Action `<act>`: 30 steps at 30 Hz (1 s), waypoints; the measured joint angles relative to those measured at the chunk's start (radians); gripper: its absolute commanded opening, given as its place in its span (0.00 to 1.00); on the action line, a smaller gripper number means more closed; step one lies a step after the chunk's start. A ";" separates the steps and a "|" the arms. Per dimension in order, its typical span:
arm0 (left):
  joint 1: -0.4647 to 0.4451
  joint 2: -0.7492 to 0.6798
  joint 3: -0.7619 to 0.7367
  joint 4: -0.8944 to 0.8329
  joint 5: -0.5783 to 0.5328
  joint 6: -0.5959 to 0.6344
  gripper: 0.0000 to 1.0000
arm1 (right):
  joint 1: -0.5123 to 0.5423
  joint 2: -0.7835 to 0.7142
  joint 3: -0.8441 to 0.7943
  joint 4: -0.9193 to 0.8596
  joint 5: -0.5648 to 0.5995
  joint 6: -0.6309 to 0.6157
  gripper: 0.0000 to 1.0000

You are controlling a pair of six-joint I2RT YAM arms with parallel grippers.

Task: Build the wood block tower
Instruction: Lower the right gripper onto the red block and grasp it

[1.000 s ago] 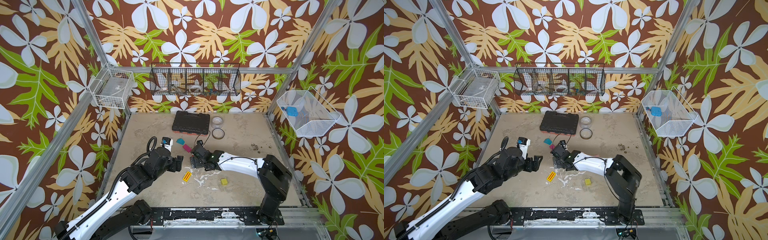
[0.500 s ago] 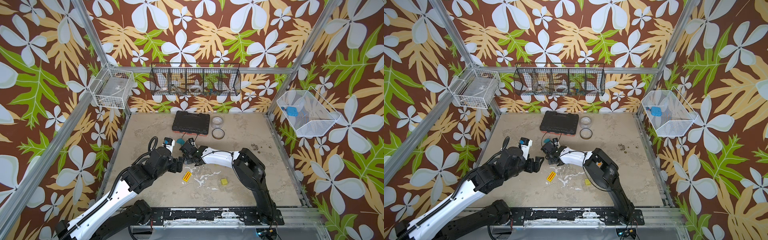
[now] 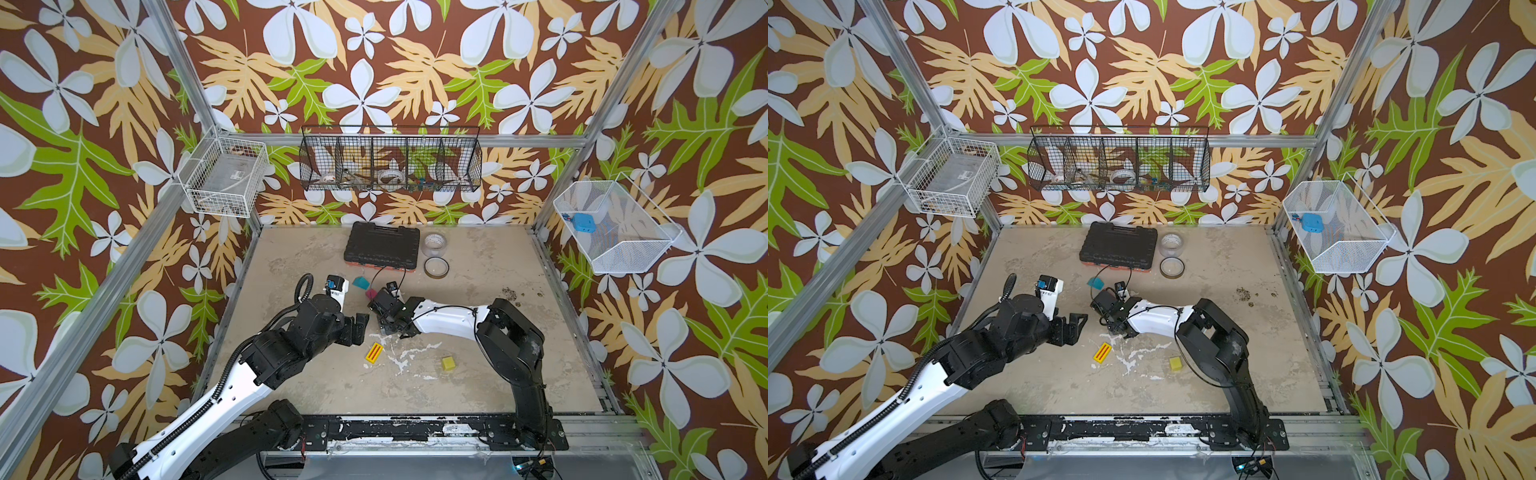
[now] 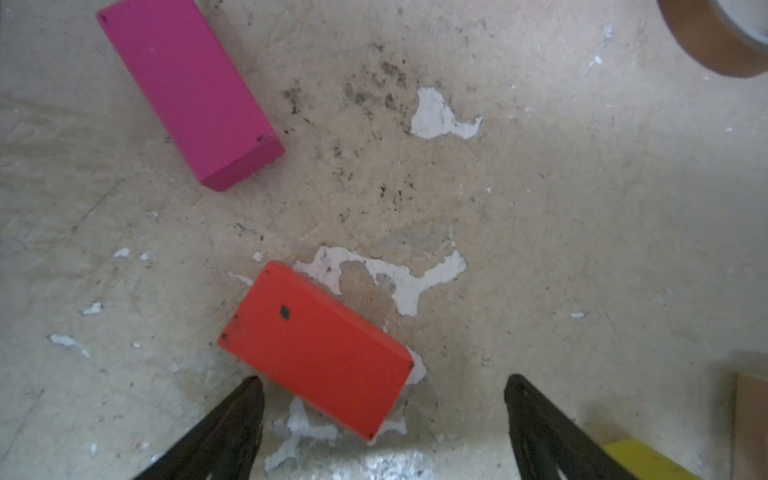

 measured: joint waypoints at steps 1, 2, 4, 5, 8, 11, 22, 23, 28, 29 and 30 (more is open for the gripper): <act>0.000 0.000 0.000 0.000 0.000 0.000 0.90 | 0.000 -0.008 -0.008 0.001 -0.001 0.000 0.90; 0.000 0.000 0.000 0.000 0.000 0.000 0.90 | 0.000 -0.016 -0.019 0.002 -0.002 0.002 0.90; 0.000 0.001 0.000 0.000 0.000 0.000 0.90 | 0.000 -0.032 -0.039 0.010 -0.003 0.006 0.90; 0.000 0.002 0.000 0.000 0.000 0.000 0.90 | 0.000 -0.040 -0.051 0.015 -0.003 0.007 0.88; 0.000 0.001 0.000 0.000 0.000 0.000 0.90 | -0.002 -0.056 -0.077 0.028 -0.008 0.011 0.81; 0.000 0.001 0.000 0.000 0.000 0.000 0.90 | -0.014 -0.059 -0.087 0.043 -0.014 0.011 0.75; 0.000 -0.003 0.000 0.000 0.000 0.000 0.90 | -0.077 -0.060 -0.116 0.093 -0.066 0.021 0.68; 0.000 -0.003 0.000 0.000 0.000 0.000 0.91 | -0.078 -0.063 -0.117 0.096 -0.072 0.019 0.73; 0.000 -0.003 0.000 0.000 0.000 0.000 0.91 | -0.060 -0.109 -0.152 0.153 -0.134 -0.008 0.92; 0.000 -0.005 0.000 0.000 0.000 0.000 0.91 | -0.058 -0.112 -0.154 0.165 -0.149 -0.020 0.93; 0.000 -0.005 0.000 0.000 0.000 0.000 0.91 | -0.055 -0.112 -0.153 0.174 -0.160 -0.020 0.94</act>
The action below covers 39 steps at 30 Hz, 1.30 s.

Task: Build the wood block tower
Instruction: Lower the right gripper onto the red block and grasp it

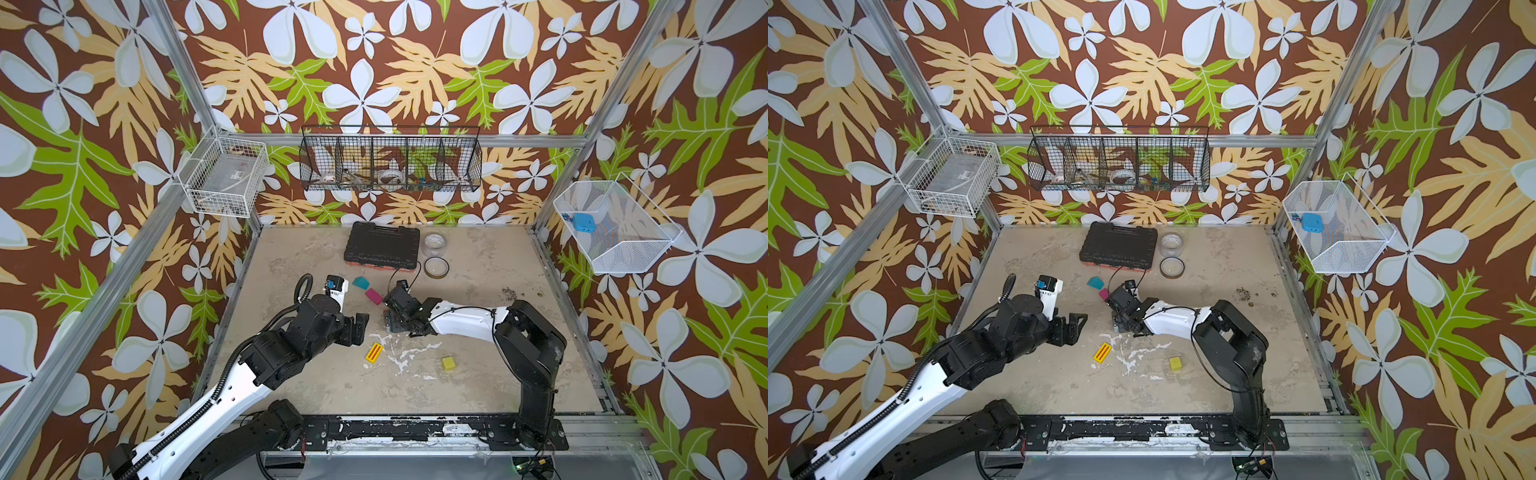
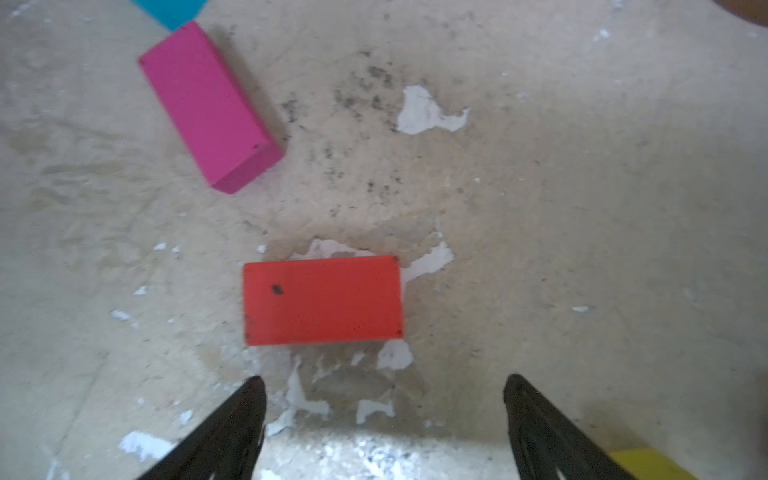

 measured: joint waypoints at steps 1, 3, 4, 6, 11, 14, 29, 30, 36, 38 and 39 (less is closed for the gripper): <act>0.000 0.000 0.000 0.000 0.000 0.000 0.91 | 0.002 0.001 0.003 0.007 -0.014 -0.002 0.95; 0.000 0.002 0.000 0.000 0.000 0.000 0.91 | 0.002 0.014 0.023 0.012 -0.029 -0.008 0.96; 0.000 0.003 0.000 0.000 0.000 0.000 0.91 | 0.001 0.027 0.037 0.016 -0.031 -0.011 0.96; 0.000 0.005 0.000 0.000 0.000 0.000 0.91 | 0.000 0.060 0.070 0.017 -0.033 -0.019 0.96; 0.000 0.005 0.000 0.000 -0.001 0.000 0.91 | 0.000 0.114 0.121 0.001 -0.028 -0.027 0.92; 0.000 0.011 0.000 0.000 -0.002 0.000 0.91 | 0.000 0.120 0.130 -0.005 -0.028 -0.026 0.88; 0.000 0.012 0.000 0.000 -0.004 0.000 0.91 | -0.017 0.123 0.130 -0.017 -0.007 -0.028 0.51; 0.000 0.012 0.000 0.000 -0.004 0.000 0.91 | -0.017 0.123 0.131 -0.018 -0.007 -0.028 0.49; 0.000 0.014 0.000 0.000 -0.004 0.000 0.91 | -0.018 0.097 0.124 -0.035 -0.031 -0.026 0.42; 0.000 0.013 0.000 0.000 -0.004 0.000 0.91 | -0.018 0.061 0.107 -0.042 -0.034 -0.026 0.40; 0.000 0.013 0.000 0.000 -0.004 0.000 0.91 | -0.018 0.040 0.099 -0.045 -0.034 -0.026 0.39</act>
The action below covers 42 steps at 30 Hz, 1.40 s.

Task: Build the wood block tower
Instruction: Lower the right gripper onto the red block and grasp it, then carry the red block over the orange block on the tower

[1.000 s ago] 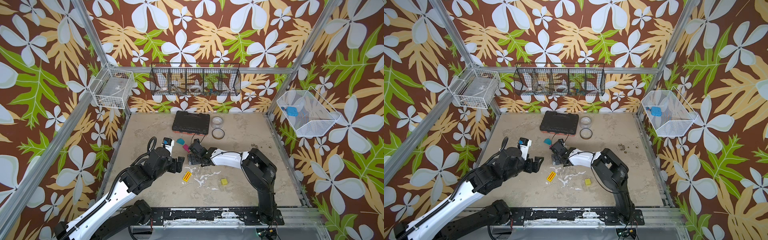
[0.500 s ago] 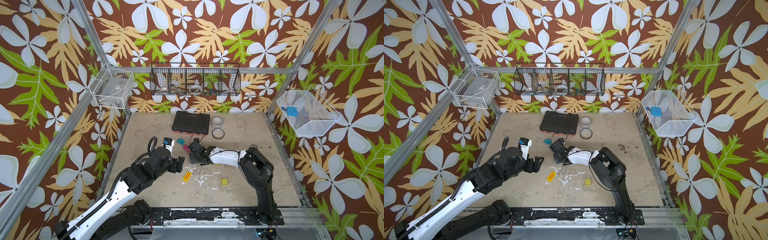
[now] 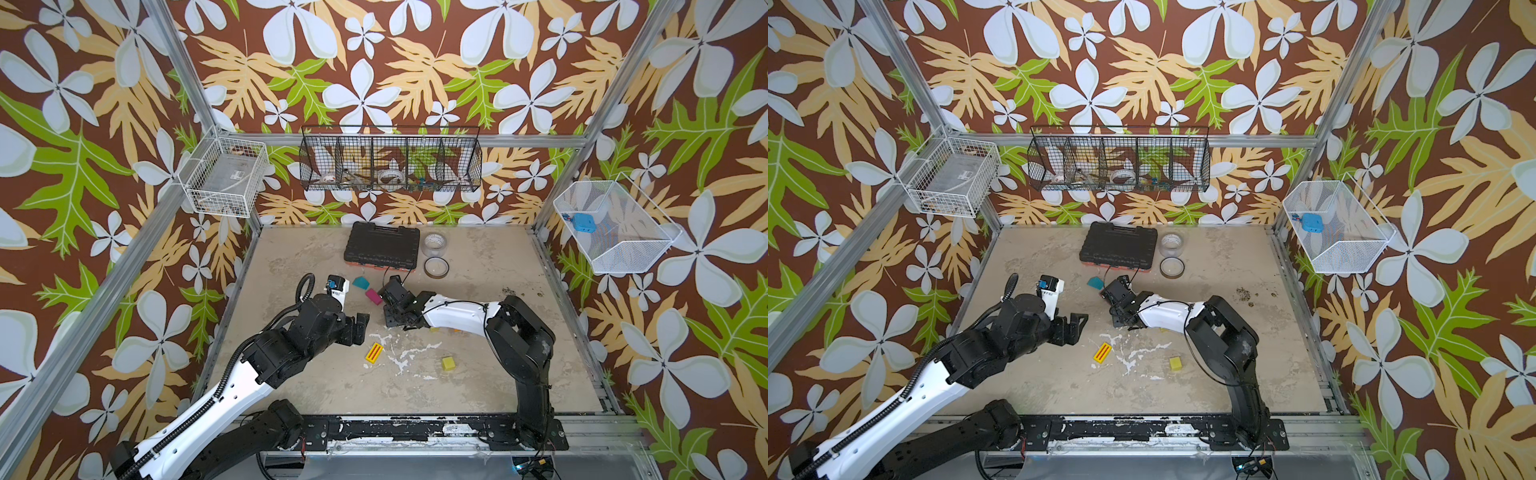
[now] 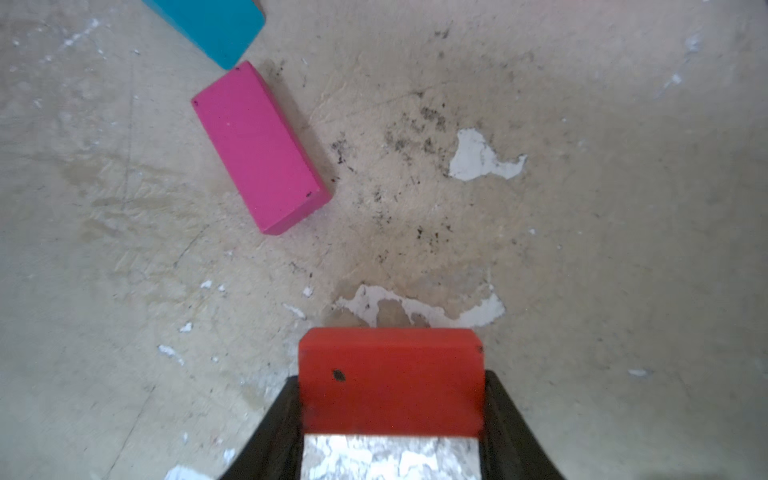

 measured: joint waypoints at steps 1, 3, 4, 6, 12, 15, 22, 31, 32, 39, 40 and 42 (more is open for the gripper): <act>0.000 -0.001 0.000 0.000 0.000 0.000 0.91 | 0.000 -0.025 -0.008 -0.006 0.002 0.000 0.38; 0.000 -0.002 0.000 0.000 0.000 0.000 0.91 | 0.000 -0.078 -0.025 -0.015 0.006 -0.003 0.36; 0.000 -0.002 0.000 0.000 0.000 0.000 0.91 | 0.000 -0.116 -0.038 -0.019 0.010 -0.004 0.35; 0.000 0.000 0.000 0.000 0.000 0.000 0.91 | 0.000 -0.189 -0.069 -0.026 0.027 -0.009 0.34; 0.000 -0.009 0.000 0.000 0.000 0.000 0.92 | -0.022 -0.403 -0.206 -0.054 0.093 -0.027 0.32; 0.000 -0.007 0.000 0.000 0.000 0.000 0.91 | -0.074 -0.490 -0.282 -0.066 0.119 -0.032 0.30; 0.000 -0.003 0.000 0.000 0.000 0.000 0.91 | -0.234 -0.624 -0.426 -0.088 0.108 -0.066 0.29; 0.000 0.004 0.000 0.000 -0.004 -0.003 0.91 | -0.319 -0.641 -0.487 -0.092 0.037 -0.135 0.26; 0.000 0.004 0.000 0.000 -0.004 -0.003 0.91 | -0.327 -0.635 -0.488 -0.093 0.027 -0.140 0.26; 0.000 0.005 0.000 0.000 -0.012 -0.004 0.91 | -0.373 -0.624 -0.494 -0.099 -0.021 -0.211 0.26; 0.000 0.006 0.000 0.000 -0.012 -0.004 0.91 | -0.375 -0.621 -0.492 -0.100 -0.022 -0.214 0.26; 0.000 0.012 0.000 0.000 -0.013 -0.004 0.91 | -0.379 -0.616 -0.486 -0.101 -0.023 -0.232 0.26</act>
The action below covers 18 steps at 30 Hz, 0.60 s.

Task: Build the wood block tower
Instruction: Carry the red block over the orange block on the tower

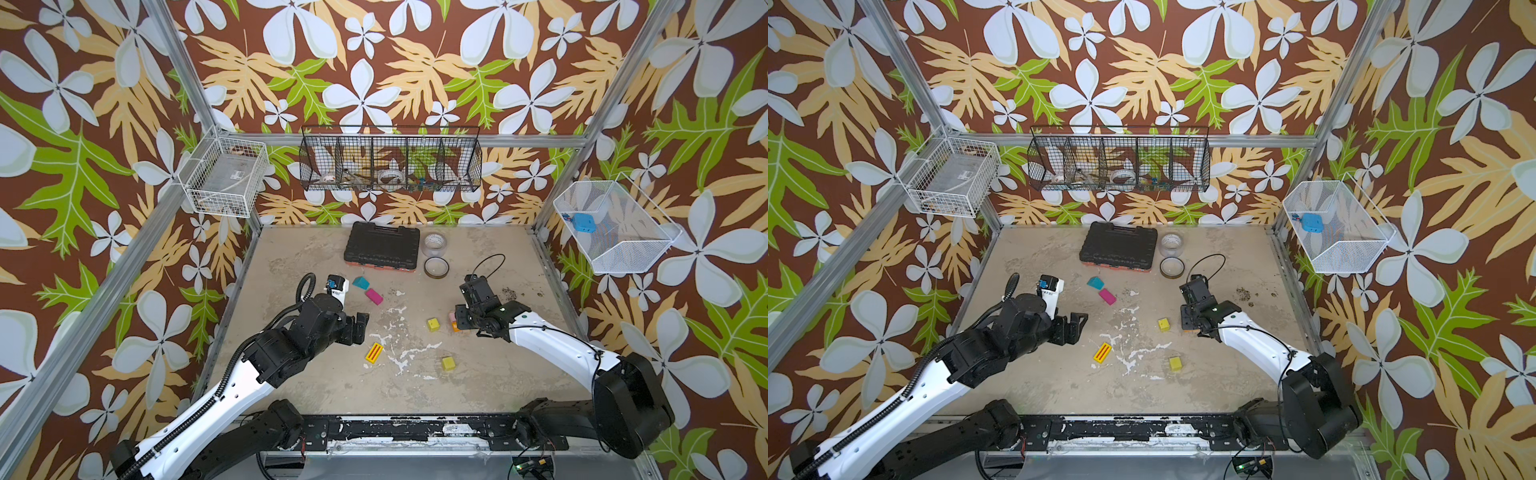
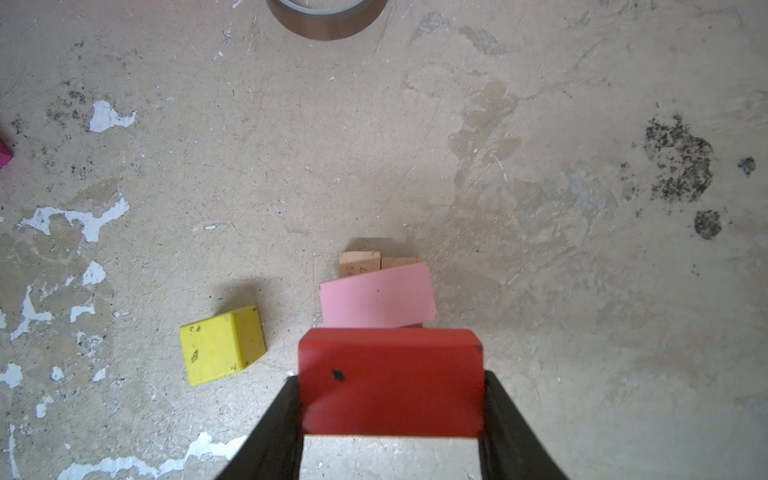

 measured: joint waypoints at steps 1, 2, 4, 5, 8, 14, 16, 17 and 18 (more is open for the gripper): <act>0.000 0.004 0.000 0.000 -0.001 0.000 0.91 | -0.001 0.000 0.004 -0.001 -0.003 -0.003 0.26; 0.000 0.006 0.000 0.000 -0.002 0.000 0.91 | -0.002 0.000 0.006 0.001 -0.003 -0.005 0.26; 0.000 0.013 0.000 0.000 -0.005 0.000 0.91 | -0.003 0.000 0.011 0.008 -0.006 -0.007 0.27; 0.000 0.016 0.000 0.000 -0.006 0.000 0.91 | -0.003 0.000 0.011 0.011 -0.006 -0.008 0.28; 0.000 0.026 0.000 0.000 -0.010 0.000 0.91 | -0.003 0.006 0.013 0.024 -0.007 -0.011 0.29; 0.000 0.037 0.000 0.000 -0.014 0.000 0.91 | -0.004 0.072 0.023 0.047 -0.025 -0.018 0.29; 0.000 0.038 0.000 0.000 -0.014 0.000 0.91 | -0.006 0.093 0.027 0.050 -0.029 -0.026 0.31; 0.000 0.038 0.000 0.000 -0.015 0.000 0.91 | -0.006 0.103 0.029 0.051 -0.029 -0.025 0.32; 0.000 0.039 0.000 0.000 -0.015 0.000 0.91 | -0.006 0.111 0.032 0.052 -0.029 -0.026 0.33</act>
